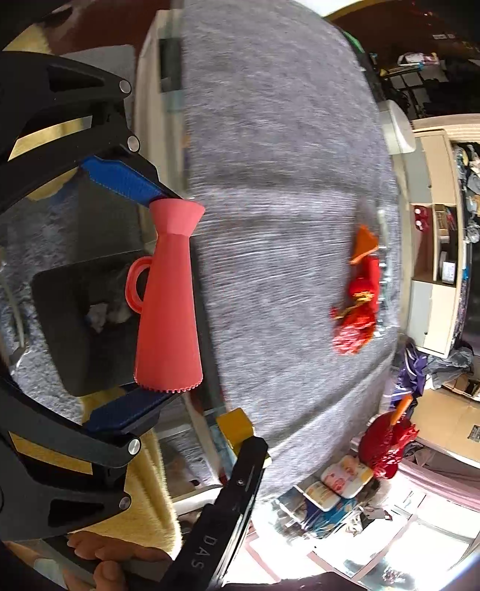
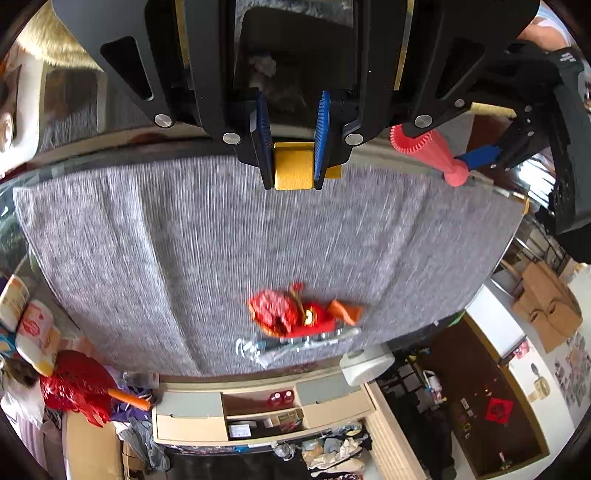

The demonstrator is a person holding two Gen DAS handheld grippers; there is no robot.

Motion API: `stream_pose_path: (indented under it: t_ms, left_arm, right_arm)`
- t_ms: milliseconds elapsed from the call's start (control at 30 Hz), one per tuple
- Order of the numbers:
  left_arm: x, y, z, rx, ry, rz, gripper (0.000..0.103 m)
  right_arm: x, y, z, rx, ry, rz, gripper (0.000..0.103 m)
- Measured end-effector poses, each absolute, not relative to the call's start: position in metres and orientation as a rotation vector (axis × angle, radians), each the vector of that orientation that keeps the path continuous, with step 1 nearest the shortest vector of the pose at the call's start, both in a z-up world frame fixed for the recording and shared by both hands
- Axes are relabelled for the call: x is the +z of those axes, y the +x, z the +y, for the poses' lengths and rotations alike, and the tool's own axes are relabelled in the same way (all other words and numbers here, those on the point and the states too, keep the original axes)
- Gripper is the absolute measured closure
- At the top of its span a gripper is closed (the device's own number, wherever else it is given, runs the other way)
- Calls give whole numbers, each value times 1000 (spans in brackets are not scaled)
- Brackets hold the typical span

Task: Collect trash
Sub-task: 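Lower the pink cone and yellow block into the grey bin, open both grippers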

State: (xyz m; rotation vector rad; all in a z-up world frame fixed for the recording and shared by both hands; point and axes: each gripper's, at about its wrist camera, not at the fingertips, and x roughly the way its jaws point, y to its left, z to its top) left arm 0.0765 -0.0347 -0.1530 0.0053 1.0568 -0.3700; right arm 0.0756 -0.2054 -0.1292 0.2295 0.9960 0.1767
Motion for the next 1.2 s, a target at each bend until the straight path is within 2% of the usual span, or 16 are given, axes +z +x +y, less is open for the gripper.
stream_pose_path:
  t_ms: [367, 867, 1200]
  left_arm:
    - [-210, 31, -33, -377, 6, 1161, 16]
    - [-271, 12, -51, -427, 9, 1302, 16]
    - [-282, 17, -51, -419, 1, 1330, 16]
  right_arm:
    - [-181, 40, -187, 166, 219, 1095, 81]
    - [-253, 23, -189, 118, 288, 1267, 81]
    - [-257, 28, -188, 116, 305, 1282, 79]
